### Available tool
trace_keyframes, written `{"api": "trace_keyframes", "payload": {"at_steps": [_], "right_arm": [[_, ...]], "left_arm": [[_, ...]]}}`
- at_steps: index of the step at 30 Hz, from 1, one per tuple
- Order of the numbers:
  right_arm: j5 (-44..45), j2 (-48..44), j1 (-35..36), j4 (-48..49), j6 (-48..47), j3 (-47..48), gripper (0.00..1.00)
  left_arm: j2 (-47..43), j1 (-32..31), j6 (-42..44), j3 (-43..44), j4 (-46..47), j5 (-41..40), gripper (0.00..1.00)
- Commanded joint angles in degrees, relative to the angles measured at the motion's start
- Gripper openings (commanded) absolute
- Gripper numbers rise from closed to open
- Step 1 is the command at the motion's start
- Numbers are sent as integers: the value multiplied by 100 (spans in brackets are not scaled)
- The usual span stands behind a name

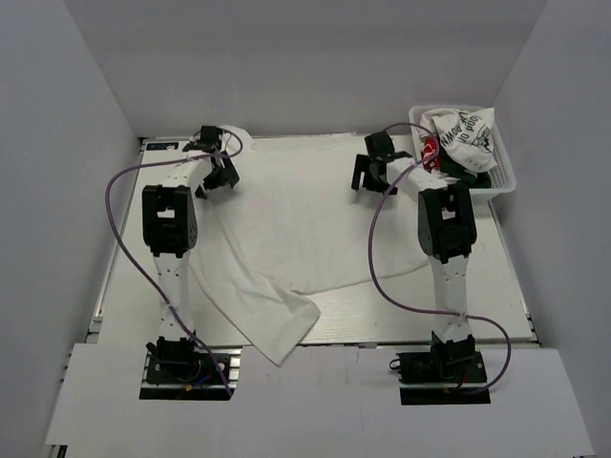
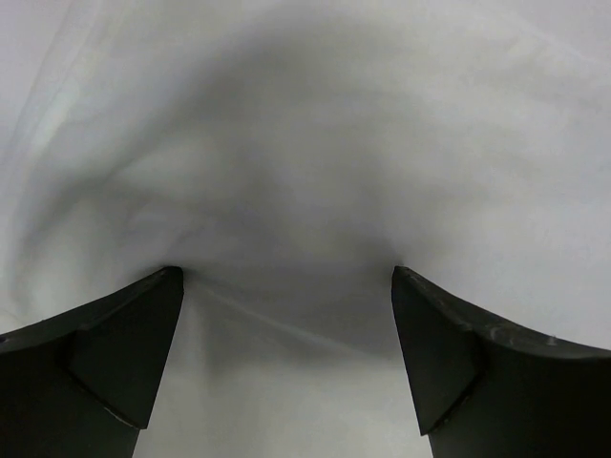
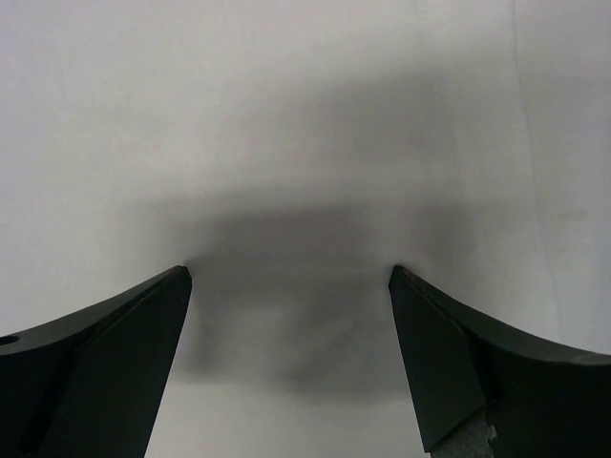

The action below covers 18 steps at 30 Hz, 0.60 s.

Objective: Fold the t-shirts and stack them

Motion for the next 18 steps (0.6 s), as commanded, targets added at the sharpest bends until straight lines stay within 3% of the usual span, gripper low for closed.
{"api": "trace_keyframes", "payload": {"at_steps": [1, 4, 9, 13, 16, 18], "right_arm": [[-211, 810, -327, -870, 278, 992, 90], [-361, 1023, -390, -646, 226, 1312, 90], [-799, 154, -328, 148, -196, 608, 90], [-625, -618, -214, 288, -635, 538, 90], [-370, -1514, -126, 386, -751, 213, 90], [-265, -2183, -64, 744, -418, -830, 90]], "left_arm": [[1308, 205, 337, 1409, -461, 152, 100], [1888, 205, 794, 2563, -437, 354, 100], [1611, 205, 1427, 2766, 608, 1047, 100], [961, 205, 1297, 3110, 356, 1225, 100], [83, 118, 963, 2339, -74, 1119, 100], [-1015, -30, 595, 1172, -382, 891, 100]]}}
